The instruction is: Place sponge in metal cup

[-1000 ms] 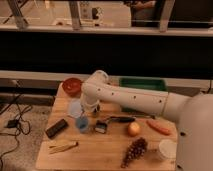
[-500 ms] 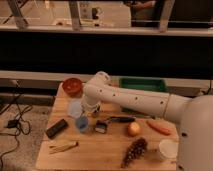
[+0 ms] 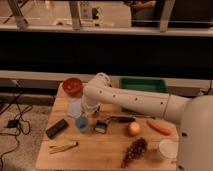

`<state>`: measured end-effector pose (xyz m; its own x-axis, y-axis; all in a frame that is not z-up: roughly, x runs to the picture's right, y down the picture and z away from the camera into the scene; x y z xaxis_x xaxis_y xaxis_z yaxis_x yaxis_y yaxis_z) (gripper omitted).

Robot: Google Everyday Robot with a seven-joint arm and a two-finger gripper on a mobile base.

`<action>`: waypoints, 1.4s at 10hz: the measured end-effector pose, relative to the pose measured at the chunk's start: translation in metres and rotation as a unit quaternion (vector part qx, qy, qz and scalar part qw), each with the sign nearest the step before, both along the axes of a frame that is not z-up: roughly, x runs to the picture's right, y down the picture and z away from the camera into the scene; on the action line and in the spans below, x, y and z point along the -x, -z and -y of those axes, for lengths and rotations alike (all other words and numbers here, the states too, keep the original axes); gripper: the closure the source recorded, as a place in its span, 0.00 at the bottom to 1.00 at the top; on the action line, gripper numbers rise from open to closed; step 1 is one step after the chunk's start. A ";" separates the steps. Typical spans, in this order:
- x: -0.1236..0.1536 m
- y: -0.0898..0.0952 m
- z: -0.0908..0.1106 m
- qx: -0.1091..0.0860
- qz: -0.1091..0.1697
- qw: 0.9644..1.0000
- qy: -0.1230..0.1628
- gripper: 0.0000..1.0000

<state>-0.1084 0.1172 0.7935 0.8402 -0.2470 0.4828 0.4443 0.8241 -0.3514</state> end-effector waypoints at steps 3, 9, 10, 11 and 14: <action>-0.003 -0.003 0.004 -0.002 -0.007 1.000 -0.005 1.00; -0.018 -0.012 -0.007 0.005 -0.028 1.000 -0.013 1.00; -0.016 -0.016 -0.015 0.013 -0.027 1.000 -0.010 1.00; -0.011 -0.020 -0.021 0.018 -0.024 1.000 -0.008 1.00; 0.001 -0.022 -0.022 0.018 -0.013 1.000 -0.002 1.00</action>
<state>-0.1098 0.1391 0.8155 0.8536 -0.2258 0.4695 0.4310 0.8123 -0.3929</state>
